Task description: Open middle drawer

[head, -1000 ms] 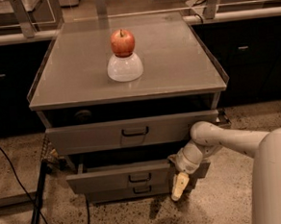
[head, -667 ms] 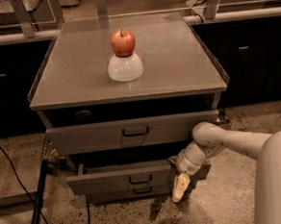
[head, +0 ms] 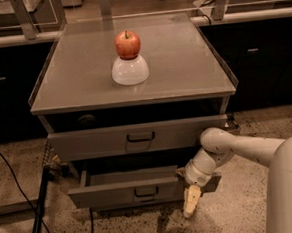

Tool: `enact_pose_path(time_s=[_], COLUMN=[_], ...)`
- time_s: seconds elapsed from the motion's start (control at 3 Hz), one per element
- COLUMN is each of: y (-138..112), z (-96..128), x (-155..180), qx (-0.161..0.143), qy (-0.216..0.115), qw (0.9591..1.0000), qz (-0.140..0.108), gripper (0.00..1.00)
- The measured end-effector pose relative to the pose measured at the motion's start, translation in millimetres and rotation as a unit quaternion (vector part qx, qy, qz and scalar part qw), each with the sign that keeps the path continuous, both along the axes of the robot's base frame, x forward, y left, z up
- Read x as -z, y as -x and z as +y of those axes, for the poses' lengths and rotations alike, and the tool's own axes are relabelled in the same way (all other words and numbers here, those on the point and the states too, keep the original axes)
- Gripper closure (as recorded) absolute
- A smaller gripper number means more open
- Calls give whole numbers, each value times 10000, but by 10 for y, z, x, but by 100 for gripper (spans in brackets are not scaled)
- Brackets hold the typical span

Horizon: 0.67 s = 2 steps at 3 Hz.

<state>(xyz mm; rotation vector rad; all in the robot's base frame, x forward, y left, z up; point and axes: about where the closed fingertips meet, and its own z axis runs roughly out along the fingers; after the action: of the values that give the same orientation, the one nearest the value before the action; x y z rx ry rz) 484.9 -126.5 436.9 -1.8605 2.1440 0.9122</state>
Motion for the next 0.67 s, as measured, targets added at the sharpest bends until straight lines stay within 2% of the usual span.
enact_pose_path(time_s=[0.33, 0.67], y=[351, 582], z=[-1, -38], x=[-121, -221], qx=[-572, -1138], qy=[149, 453], qw=[9975, 9908], qz=[390, 583], gripper=[0, 0])
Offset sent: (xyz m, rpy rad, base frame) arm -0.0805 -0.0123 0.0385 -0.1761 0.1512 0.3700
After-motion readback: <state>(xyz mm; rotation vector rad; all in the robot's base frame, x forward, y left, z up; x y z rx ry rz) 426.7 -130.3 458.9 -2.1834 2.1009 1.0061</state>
